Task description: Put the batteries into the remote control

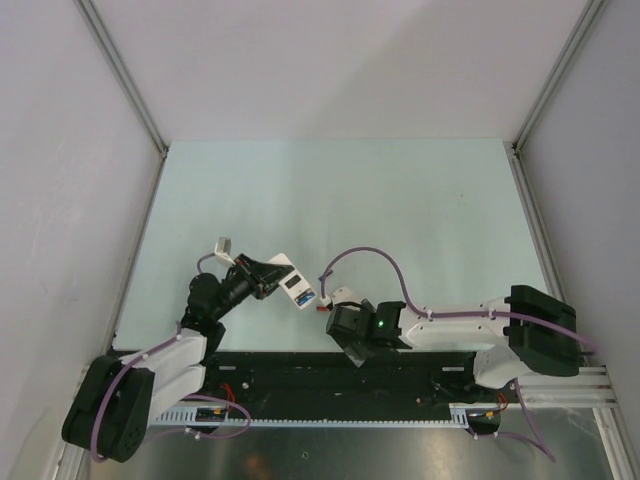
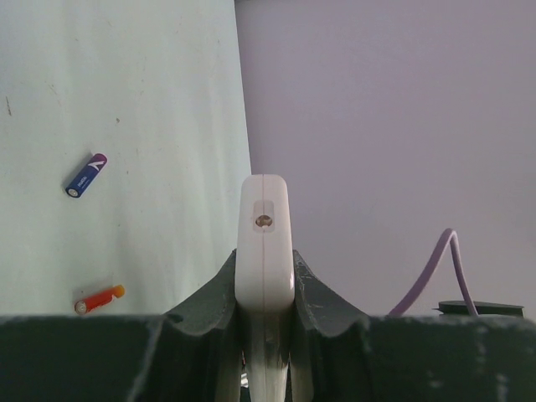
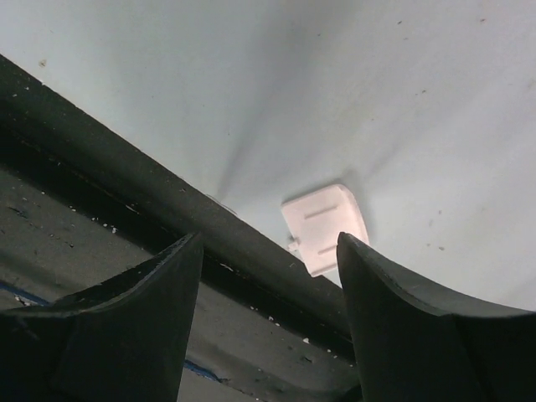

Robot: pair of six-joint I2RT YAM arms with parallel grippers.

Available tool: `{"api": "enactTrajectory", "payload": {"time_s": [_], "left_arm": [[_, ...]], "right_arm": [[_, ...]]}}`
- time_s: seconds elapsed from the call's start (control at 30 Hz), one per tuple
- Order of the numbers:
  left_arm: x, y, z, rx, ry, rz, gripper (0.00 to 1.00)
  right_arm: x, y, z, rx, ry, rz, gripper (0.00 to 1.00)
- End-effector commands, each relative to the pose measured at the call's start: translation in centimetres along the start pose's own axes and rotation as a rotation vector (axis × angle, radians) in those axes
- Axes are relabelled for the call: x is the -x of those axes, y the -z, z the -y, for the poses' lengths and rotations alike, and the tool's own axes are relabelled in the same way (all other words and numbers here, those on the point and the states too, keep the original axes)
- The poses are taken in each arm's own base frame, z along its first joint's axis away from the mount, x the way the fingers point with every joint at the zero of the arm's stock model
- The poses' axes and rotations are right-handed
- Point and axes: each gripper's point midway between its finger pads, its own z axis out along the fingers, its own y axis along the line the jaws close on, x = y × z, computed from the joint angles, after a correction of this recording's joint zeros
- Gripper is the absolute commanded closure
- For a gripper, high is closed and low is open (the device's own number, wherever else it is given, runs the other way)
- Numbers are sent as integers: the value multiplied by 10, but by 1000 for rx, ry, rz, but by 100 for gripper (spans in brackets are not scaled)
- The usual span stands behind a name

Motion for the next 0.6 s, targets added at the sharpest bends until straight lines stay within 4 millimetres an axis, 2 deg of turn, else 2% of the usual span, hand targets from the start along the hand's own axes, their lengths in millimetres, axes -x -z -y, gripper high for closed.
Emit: {"api": "enactTrajectory", "payload": {"time_s": [0.0,0.27,0.57], "left_arm": [[-5,8,-3,-17,-19,-8,100],[-6,8,-4,-17,-21,-7,100],[-5,8,-3,-20,-23,-3,100]], "right_arm": [[-8,-9,-9,48,-2,-30,30],[-28,-19,-5,34,-2,-94,29],[-32,-17,-25,94,12,-95,35]]}}
